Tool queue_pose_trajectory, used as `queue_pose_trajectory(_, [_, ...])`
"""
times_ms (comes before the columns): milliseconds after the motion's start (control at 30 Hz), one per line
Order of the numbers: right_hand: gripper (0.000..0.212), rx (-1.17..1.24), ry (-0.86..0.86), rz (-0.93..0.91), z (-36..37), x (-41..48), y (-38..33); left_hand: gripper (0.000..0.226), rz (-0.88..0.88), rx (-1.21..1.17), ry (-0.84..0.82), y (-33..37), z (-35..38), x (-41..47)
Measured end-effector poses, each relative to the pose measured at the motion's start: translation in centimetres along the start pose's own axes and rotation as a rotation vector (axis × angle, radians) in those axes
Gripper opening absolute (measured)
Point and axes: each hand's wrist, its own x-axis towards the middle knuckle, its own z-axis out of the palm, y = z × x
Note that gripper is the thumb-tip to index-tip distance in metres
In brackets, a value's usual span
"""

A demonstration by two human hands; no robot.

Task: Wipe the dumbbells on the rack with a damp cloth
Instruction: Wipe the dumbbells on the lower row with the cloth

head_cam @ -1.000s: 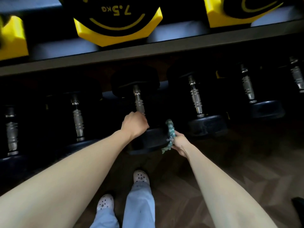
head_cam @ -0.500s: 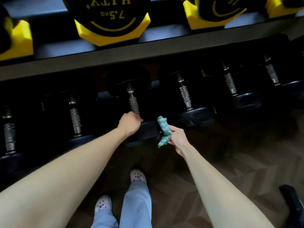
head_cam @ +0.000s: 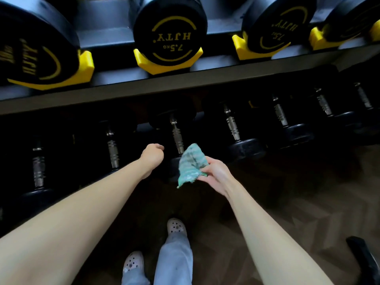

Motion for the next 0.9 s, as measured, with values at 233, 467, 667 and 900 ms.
queue_pose_trajectory(233, [0.052, 0.321, -0.243, -0.052, 2.6, -1.4, -0.3, 0.043, -0.202, -0.33, -0.482, 0.7, -4.0, -2.2])
queue_pose_trajectory(467, [0.053, -0.008, -0.159, -0.115, 3.2, 0.1, -2.6, 0.015, -0.118, -0.329, -0.476, 0.4, -4.6, -1.6])
queue_pose_trajectory(667, [0.053, -0.305, -0.078, -0.203, 4.0, 1.6, -4.8, 0.019, -0.168, -0.696, -0.369, 2.1, -3.3, -0.8])
queue_pose_trajectory(900, [0.061, -0.475, -0.249, -0.025, 3.0, 3.6, -5.5, 0.037, -0.129, -0.764, -0.502, 4.0, -3.2, 0.1])
